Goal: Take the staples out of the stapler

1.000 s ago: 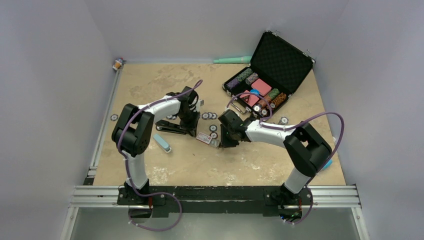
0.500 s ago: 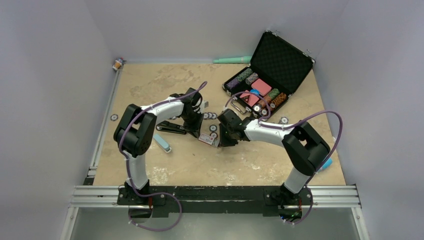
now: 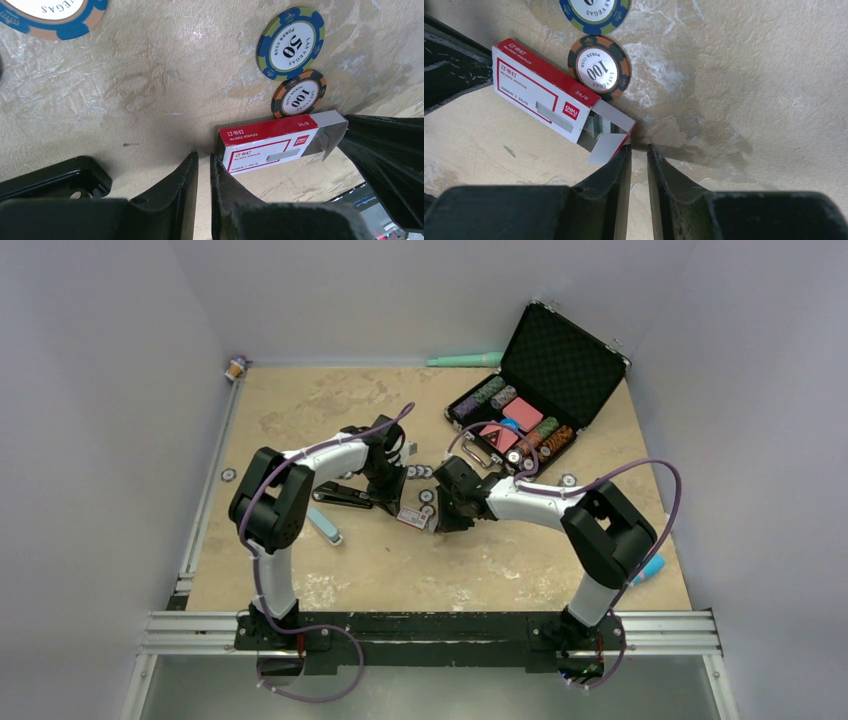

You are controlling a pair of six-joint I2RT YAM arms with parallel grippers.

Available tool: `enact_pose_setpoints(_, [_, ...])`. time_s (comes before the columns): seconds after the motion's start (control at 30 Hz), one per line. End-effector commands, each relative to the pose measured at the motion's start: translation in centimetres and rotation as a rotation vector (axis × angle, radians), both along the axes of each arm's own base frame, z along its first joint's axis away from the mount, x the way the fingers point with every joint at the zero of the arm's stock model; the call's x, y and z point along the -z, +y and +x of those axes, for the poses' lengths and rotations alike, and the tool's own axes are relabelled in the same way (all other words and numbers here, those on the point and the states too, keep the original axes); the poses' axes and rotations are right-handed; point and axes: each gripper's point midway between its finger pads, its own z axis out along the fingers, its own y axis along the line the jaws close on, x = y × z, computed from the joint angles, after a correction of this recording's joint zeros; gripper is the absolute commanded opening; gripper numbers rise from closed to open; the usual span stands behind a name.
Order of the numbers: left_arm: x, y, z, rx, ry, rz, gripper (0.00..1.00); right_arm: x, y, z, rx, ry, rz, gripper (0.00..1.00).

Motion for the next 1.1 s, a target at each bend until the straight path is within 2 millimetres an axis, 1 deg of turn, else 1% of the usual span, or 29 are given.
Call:
enact_pose_setpoints(0.0, [3.4, -0.1, -0.6, 0.028, 0.036, 0.033, 0.19, 0.0, 0.5, 0.7, -0.014, -0.006, -0.002, 0.23])
enact_pose_setpoints(0.83, [3.9, -0.4, -1.0, 0.043, 0.044, 0.04, 0.18, -0.2, 1.7, 1.7, -0.068, -0.027, 0.005, 0.22])
enact_pose_setpoints(0.9, [3.9, -0.4, -1.0, 0.043, 0.044, 0.04, 0.18, -0.2, 1.7, 1.8, -0.072, -0.031, 0.005, 0.19])
enact_pose_setpoints(1.07, [3.9, -0.6, -1.0, 0.044, 0.045, 0.038, 0.18, -0.3, 2.3, 1.6, -0.095, -0.025, 0.031, 0.19])
